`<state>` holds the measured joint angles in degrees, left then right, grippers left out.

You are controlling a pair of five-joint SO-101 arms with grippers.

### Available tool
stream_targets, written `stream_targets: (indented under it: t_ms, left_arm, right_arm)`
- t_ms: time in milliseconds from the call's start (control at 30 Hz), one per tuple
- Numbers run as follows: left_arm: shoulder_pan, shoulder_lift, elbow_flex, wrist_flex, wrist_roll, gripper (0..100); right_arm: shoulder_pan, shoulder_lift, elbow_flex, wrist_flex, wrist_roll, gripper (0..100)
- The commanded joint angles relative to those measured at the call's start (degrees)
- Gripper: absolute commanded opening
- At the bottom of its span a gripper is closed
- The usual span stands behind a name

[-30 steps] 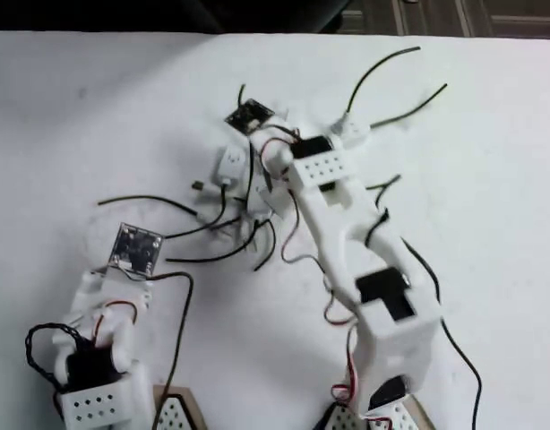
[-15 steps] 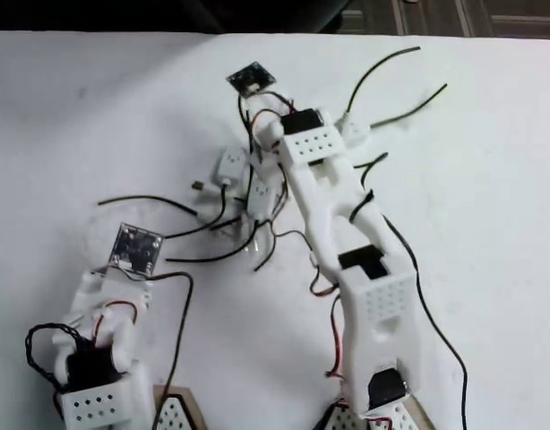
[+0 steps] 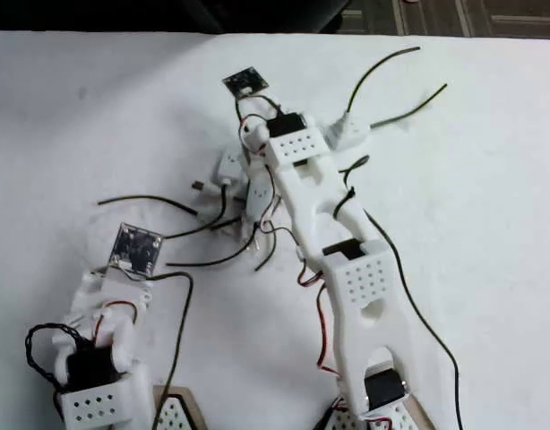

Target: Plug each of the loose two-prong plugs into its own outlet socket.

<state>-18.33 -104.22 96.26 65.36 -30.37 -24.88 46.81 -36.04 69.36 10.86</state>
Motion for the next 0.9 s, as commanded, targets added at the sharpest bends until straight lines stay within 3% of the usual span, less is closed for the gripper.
stream_targets:
  t_ms: [0,100,233,667,867]
  left_arm:
    - [-0.1,-0.4,-0.4,-1.1,-0.7,2]
    - [-0.2,-0.4,-0.4,-1.1,-0.7,2]
    - [-0.2,-0.4,-0.4,-1.1,-0.7,2]
    - [-0.2,-0.4,-0.3,-1.2,-0.7,2]
    - [-0.2,-0.4,-0.3,-1.2,-0.7,2]
  right_arm:
    - [-1.2,1.6,-1.7,-0.2,-0.4,17.6]
    - [-1.2,2.9,-1.7,2.8,0.1,14.9]
    - [-0.9,1.0,-1.7,6.1,0.6,1.1]
    - [-0.5,-14.3,-1.1,28.6,2.8,1.8]
    - [0.2,-23.4,12.0,28.4,3.3,1.8]
